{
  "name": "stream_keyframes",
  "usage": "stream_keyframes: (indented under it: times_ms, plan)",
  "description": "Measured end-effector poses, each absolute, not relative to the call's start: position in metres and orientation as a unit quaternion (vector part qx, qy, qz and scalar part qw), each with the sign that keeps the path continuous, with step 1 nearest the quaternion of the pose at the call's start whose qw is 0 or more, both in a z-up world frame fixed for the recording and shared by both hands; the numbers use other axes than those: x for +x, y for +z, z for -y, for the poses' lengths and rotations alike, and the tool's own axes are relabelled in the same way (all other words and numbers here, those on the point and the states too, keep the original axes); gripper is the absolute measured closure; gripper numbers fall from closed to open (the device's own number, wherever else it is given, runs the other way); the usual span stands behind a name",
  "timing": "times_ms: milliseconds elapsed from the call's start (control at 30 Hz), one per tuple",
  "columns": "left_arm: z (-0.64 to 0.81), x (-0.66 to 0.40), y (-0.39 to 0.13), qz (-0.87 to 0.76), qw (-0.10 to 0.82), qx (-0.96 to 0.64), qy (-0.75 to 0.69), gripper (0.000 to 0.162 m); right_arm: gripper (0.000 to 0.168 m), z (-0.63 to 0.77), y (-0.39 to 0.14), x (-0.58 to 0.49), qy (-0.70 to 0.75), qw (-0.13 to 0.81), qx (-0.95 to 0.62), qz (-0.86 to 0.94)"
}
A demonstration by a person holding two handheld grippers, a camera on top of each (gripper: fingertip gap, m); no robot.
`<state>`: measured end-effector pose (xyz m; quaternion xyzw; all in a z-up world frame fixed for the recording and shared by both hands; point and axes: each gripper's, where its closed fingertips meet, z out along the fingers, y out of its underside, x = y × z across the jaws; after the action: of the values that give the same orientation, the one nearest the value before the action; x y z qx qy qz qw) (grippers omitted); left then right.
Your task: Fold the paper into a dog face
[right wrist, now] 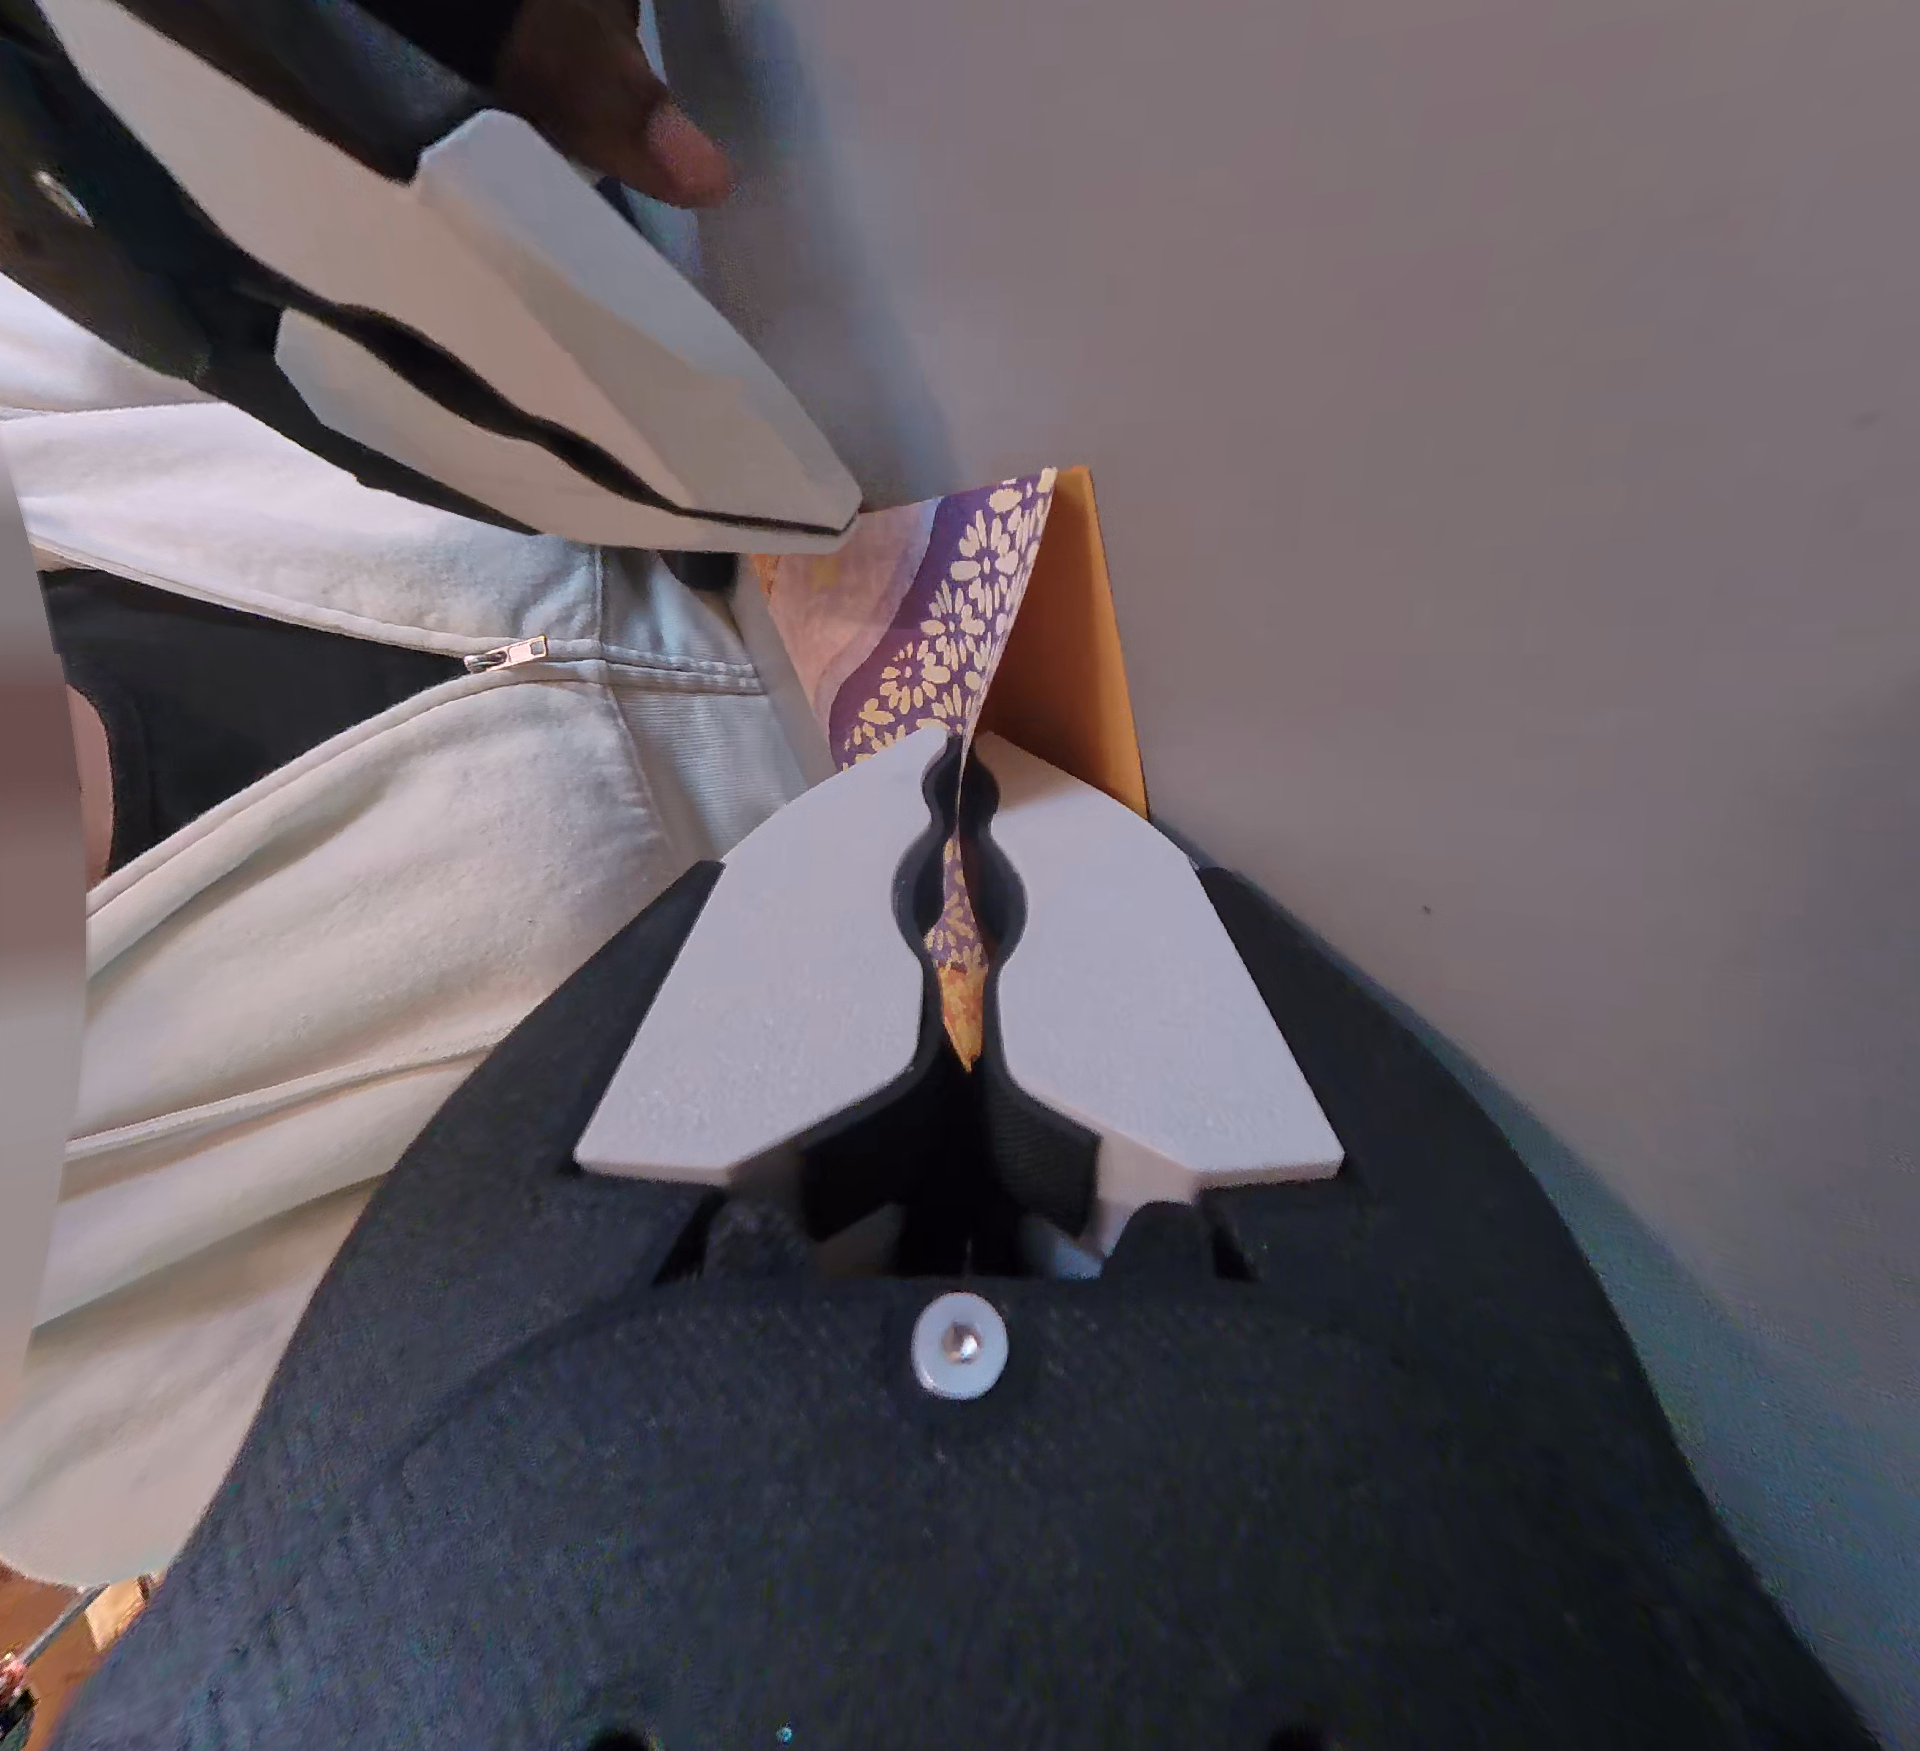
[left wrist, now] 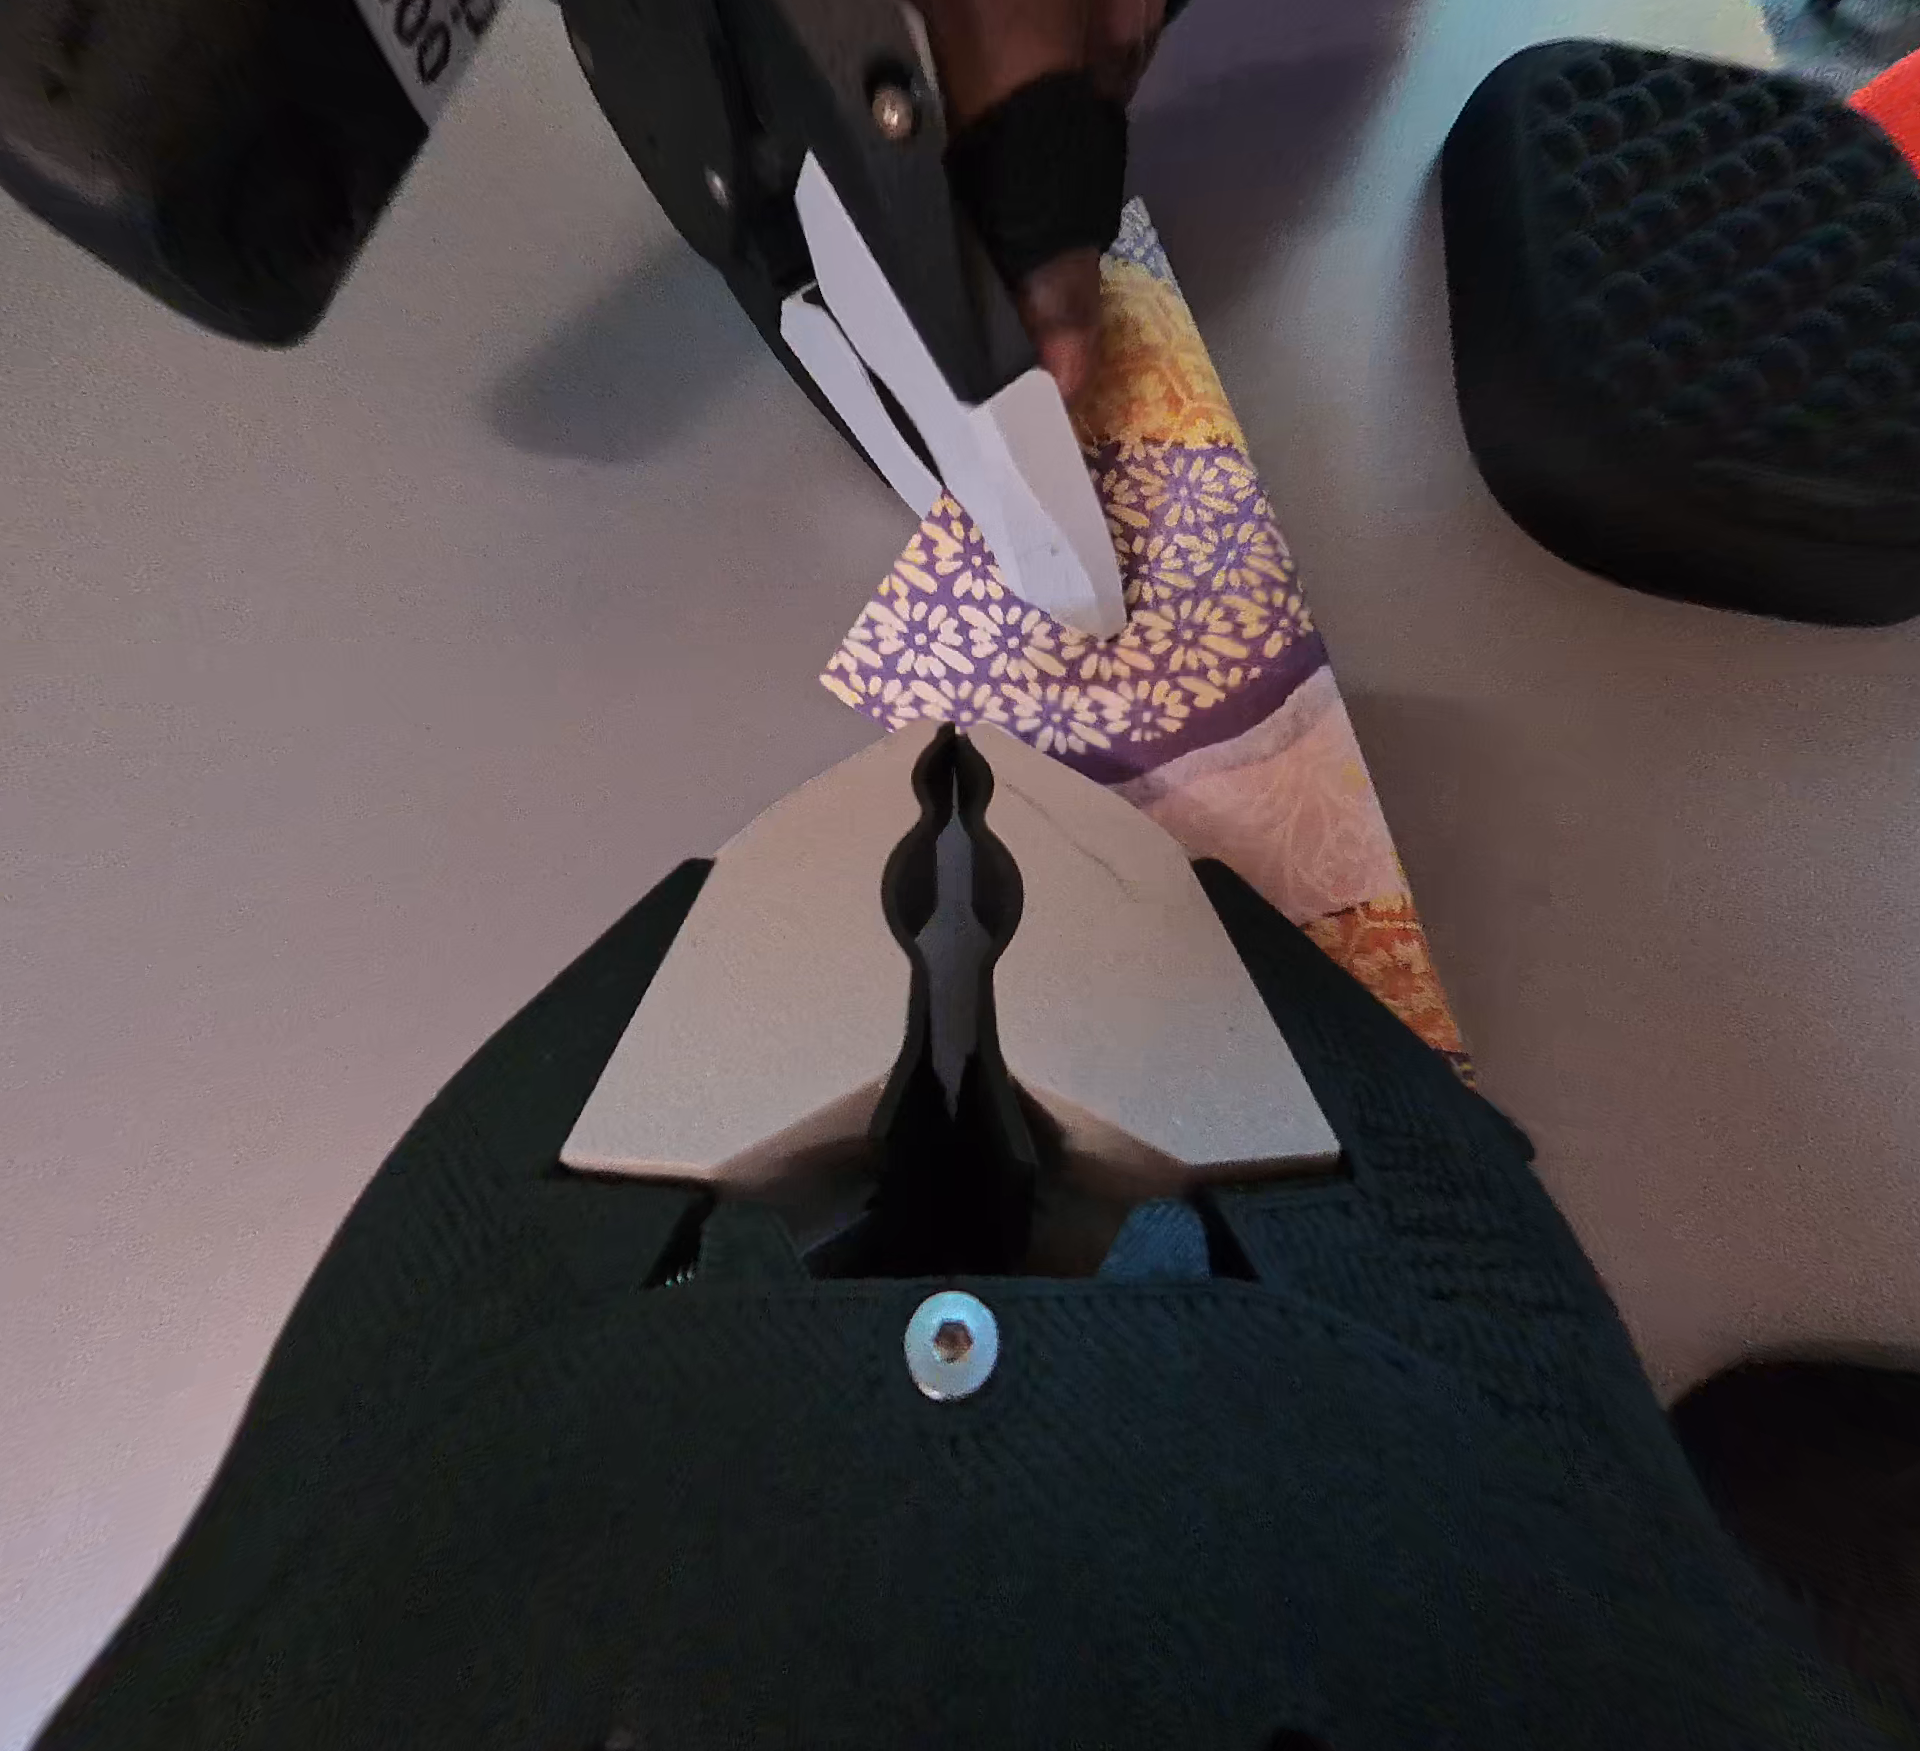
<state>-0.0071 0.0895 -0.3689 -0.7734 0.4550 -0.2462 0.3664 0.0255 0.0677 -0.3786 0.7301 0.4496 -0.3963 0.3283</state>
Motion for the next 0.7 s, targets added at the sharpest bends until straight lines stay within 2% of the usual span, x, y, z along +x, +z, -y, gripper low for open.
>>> stream_keyframes:
  times_ms: [200, 300, 500, 633, 700]
  plan:
    - [-0.095, 0.005, -0.373, -0.503, 0.370, -0.757, -0.191, 0.162, 0.168, -0.068, -0.379, 0.025, -0.395, 0.326, 0.734, -0.446]
    - [-0.089, 0.006, -0.387, -0.517, 0.335, -0.765, -0.186, 0.160, 0.168, -0.068, -0.379, 0.025, -0.394, 0.322, 0.736, -0.446]
    - [-0.088, 0.006, -0.387, -0.504, 0.335, -0.770, -0.200, 0.162, 0.167, -0.068, -0.380, 0.025, -0.383, 0.289, 0.739, -0.473]
    - [-0.088, 0.006, -0.387, -0.506, 0.335, -0.769, -0.200, 0.162, 0.151, -0.079, -0.372, 0.031, -0.367, 0.211, 0.750, -0.508]
    - [-0.088, 0.006, -0.387, -0.507, 0.336, -0.768, -0.199, 0.162, 0.151, -0.097, -0.365, 0.034, -0.338, 0.093, 0.756, -0.553]
